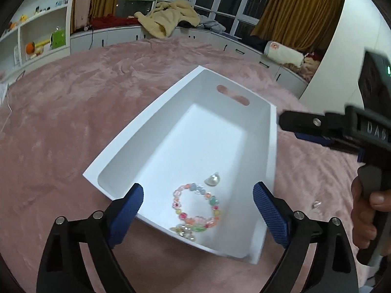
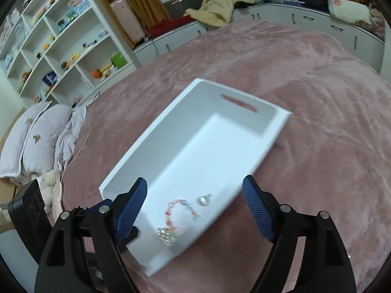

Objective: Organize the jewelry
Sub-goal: 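Move both tools back to the white bead bracelet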

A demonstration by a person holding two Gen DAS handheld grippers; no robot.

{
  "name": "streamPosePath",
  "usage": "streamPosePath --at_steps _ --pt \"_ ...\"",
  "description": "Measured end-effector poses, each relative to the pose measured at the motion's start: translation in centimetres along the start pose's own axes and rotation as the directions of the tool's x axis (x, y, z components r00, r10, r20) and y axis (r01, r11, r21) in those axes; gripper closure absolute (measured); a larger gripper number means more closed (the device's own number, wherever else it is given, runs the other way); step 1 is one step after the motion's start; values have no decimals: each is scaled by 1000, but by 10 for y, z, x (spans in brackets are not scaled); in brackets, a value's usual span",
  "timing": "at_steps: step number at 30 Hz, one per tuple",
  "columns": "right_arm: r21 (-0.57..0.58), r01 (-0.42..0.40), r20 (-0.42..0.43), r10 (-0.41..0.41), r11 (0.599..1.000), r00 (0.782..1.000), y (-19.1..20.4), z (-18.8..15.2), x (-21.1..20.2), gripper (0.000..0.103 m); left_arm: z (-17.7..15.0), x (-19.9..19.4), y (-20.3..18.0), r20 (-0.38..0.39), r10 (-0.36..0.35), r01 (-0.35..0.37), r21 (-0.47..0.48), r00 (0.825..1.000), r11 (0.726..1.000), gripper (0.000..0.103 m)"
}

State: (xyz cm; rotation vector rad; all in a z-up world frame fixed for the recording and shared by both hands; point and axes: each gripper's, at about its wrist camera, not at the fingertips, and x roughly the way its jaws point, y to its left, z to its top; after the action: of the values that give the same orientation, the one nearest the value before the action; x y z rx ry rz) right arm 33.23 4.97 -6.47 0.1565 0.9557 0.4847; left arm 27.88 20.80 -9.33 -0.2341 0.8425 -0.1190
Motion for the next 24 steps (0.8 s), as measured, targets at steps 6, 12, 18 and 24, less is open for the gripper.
streamPosePath --at_steps 6,12,18,24 --pt "26 68 3 -68 997 998 -47 -13 -33 20 -2 -14 -29 28 -25 23 66 999 998 9" --pt "43 156 24 -157 987 987 -97 -34 -83 18 -21 -19 -80 38 -87 81 155 995 985 8" --pt "83 208 34 -211 975 977 -143 -59 -126 18 -49 -10 -146 7 -137 129 282 991 951 8" --pt "106 239 32 -244 965 969 -175 -88 -147 18 -83 5 -205 -30 -153 152 399 988 904 8"
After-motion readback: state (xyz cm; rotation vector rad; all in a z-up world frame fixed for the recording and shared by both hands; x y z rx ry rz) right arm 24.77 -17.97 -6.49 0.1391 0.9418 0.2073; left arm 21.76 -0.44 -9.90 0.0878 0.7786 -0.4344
